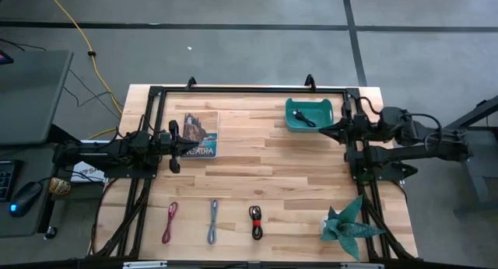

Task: Pick and place USB-C Cables
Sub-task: Put the white charger cable into the green bin

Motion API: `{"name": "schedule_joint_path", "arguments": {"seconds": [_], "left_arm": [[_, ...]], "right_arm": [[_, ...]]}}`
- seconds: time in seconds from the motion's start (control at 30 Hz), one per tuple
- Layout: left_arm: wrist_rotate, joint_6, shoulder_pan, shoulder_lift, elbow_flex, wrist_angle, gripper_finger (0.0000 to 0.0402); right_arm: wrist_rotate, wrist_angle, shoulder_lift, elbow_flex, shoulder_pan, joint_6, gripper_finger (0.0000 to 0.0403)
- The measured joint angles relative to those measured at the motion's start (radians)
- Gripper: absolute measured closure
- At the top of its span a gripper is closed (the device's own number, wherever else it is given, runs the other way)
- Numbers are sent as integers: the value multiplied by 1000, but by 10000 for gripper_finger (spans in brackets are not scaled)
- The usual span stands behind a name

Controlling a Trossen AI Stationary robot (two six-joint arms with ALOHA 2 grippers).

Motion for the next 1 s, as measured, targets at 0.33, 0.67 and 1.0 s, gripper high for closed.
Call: {"name": "schedule_joint_path", "arguments": {"seconds": [0.33,0.67,1.0], "left_arm": [[0,0,0,0,0,0,396],[0,0,0,0,0,0,396],[0,0,0,0,0,0,396]], "right_arm": [[9,134,-343,-307,0,83,403],[-16,369,-446,-575,0,88,403],[-33,430,-449,-675,0,92,403]]}}
